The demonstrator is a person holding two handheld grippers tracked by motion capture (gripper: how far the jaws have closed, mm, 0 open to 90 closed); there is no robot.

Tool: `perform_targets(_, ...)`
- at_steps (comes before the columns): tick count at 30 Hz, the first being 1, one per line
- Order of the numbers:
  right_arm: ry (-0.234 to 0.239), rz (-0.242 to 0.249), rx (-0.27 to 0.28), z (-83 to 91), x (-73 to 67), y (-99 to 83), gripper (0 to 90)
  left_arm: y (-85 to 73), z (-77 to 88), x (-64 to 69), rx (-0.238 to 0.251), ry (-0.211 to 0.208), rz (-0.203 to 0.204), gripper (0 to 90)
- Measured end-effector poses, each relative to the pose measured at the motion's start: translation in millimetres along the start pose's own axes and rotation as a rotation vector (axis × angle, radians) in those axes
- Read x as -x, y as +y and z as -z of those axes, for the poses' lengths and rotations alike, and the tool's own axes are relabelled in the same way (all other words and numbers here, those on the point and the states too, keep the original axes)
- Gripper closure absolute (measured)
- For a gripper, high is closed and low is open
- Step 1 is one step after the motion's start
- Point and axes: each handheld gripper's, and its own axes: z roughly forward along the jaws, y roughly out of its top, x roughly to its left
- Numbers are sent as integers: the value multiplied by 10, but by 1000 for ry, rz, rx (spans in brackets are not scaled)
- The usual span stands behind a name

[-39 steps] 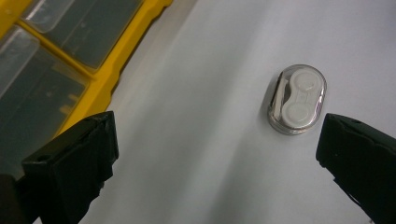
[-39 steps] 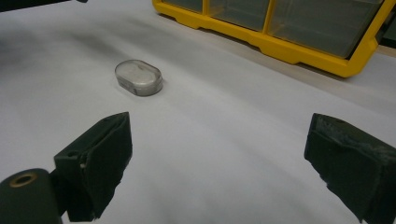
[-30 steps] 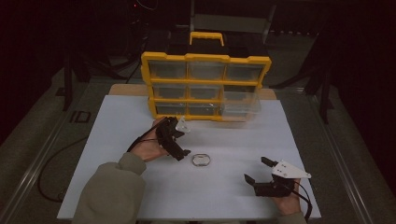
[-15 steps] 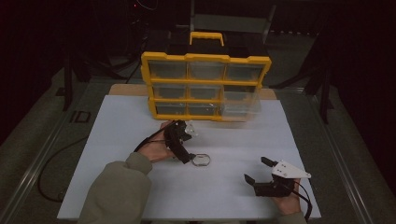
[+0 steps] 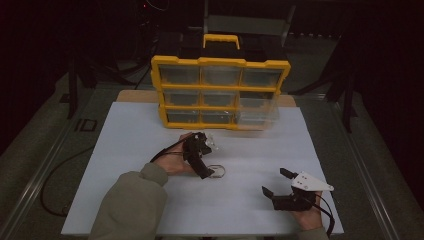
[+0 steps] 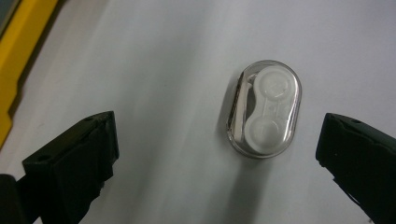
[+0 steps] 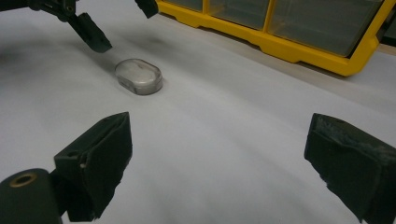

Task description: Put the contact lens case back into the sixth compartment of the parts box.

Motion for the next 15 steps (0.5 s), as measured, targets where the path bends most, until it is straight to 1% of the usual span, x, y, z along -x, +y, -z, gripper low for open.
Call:
perform_targets(4, 0, -1, 0, 0, 0, -3, 77, 11, -76, -1, -29, -20, 6, 1)
perform_targets(8, 3, 0, -1, -7, -4, -5, 77, 26, -139, 19, -52, -34, -11, 18)
perform_targets(10, 4, -1, -2, -9, -4, -6, 76, 38, -173, 31, -63, -33, -11, 42)
perform_targets(11, 4, -1, -2, -8, -3, -6, 77, 41, -189, 34, -64, -39, -9, 48)
perform_targets(15, 4, -1, -1, -9, -3, -7, 77, 54, -244, 54, -66, -77, -5, 115)
